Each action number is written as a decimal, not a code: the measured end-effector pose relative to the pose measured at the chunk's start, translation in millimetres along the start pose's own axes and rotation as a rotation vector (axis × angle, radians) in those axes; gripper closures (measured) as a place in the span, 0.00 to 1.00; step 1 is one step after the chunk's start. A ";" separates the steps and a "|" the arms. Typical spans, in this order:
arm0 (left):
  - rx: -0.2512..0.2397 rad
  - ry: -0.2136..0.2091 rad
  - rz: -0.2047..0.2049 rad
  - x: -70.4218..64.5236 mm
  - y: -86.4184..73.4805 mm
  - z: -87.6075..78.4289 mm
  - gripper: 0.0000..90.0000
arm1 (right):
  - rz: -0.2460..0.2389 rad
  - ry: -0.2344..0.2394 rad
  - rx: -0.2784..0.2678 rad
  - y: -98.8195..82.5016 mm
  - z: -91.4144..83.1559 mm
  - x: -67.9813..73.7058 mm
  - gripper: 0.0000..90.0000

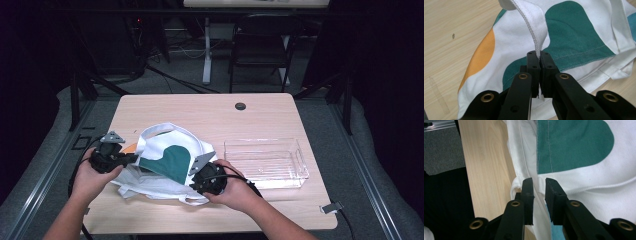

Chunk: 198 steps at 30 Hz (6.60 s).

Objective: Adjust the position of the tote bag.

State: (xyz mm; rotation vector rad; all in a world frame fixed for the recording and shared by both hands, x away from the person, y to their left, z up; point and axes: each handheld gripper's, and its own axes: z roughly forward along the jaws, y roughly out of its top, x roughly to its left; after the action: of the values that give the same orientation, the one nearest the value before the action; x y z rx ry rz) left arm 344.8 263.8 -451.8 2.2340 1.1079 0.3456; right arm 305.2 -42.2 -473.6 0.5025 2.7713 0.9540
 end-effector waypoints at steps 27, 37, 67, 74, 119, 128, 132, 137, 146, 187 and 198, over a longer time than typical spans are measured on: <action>0.007 0.000 -0.014 8.7 10.8 -0.4 0.97 | -0.086 -0.101 0.051 14.7 43.1 3.2 0.66; 0.013 -0.010 -0.020 12.8 12.3 -1.2 0.97 | -0.111 -0.140 0.076 11.5 47.7 3.6 0.60; 0.040 0.016 0.009 11.3 9.3 1.1 0.92 | -0.041 -0.118 0.077 9.8 33.9 -6.3 0.92; 0.047 0.019 0.010 13.0 9.0 2.6 0.87 | -0.012 -0.077 0.075 15.1 27.5 -13.4 0.93; 0.044 0.144 0.215 -1.9 13.4 -14.9 0.53 | 0.057 -0.085 0.101 51.1 -3.9 -51.2 0.93; 0.085 0.136 0.215 2.0 4.1 -4.7 0.53 | 0.070 -0.099 0.100 53.7 -5.0 -56.4 0.93; 0.098 0.158 0.227 1.8 2.1 -1.1 0.53 | 0.075 -0.101 0.103 53.5 -4.9 -58.4 0.93; 0.114 0.170 0.216 4.6 0.4 6.5 0.62 | 0.085 -0.107 0.097 53.2 -4.8 -61.4 0.93; 0.135 0.185 0.219 4.6 -0.7 13.7 0.73 | 0.100 -0.118 0.084 52.0 -5.5 -67.9 0.93; 0.182 0.164 0.141 10.6 33.4 7.3 0.98 | 0.117 -0.162 0.052 56.0 -13.2 -71.2 0.92; 0.191 0.141 0.015 21.3 42.4 14.5 0.98 | 0.114 -0.142 0.062 54.7 -6.1 -66.7 0.86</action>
State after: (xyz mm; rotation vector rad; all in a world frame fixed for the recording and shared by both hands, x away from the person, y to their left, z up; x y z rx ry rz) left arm 391.4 255.2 -437.2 2.4164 1.2445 0.4255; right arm 379.7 -29.7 -431.6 0.7151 2.6758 0.8229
